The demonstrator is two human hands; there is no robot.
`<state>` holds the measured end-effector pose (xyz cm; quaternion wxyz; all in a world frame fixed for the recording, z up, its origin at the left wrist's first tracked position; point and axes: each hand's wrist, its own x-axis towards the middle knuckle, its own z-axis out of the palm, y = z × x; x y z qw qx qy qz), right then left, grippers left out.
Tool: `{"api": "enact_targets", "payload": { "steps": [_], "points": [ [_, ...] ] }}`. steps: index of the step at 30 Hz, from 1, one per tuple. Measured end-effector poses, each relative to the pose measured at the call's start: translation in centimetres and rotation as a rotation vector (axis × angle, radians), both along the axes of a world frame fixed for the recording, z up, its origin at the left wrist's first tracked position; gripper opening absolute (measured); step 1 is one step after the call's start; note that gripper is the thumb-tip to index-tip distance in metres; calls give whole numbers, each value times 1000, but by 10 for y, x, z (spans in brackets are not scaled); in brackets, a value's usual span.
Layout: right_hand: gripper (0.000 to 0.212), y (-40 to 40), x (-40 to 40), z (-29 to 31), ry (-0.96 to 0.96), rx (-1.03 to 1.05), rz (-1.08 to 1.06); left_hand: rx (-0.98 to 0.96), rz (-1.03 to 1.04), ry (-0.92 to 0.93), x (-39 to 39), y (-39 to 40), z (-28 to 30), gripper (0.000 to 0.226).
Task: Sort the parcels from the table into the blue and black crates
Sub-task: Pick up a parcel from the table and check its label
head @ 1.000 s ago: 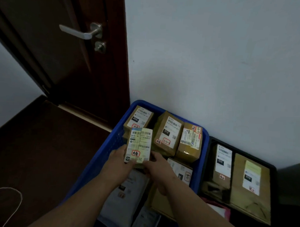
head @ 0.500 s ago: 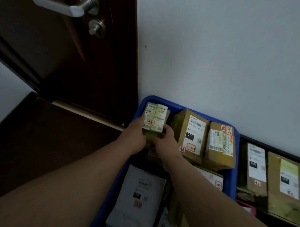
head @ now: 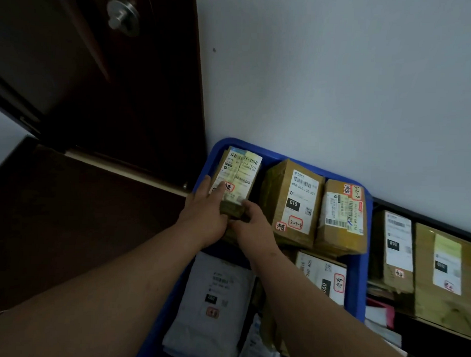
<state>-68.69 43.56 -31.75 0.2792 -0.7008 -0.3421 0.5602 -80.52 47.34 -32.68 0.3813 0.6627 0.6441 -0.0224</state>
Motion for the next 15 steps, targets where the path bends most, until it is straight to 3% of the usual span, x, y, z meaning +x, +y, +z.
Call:
{"api": "enact_targets", "payload": {
  "steps": [9, 15],
  "points": [
    [40, -26, 33, 24, -64, 5, 108, 90, -33, 115, 22, -44, 31, 72],
    [37, -55, 73, 50, -500, 260, 547, 112, -106, 256, 48, -86, 59, 70]
  ]
}}
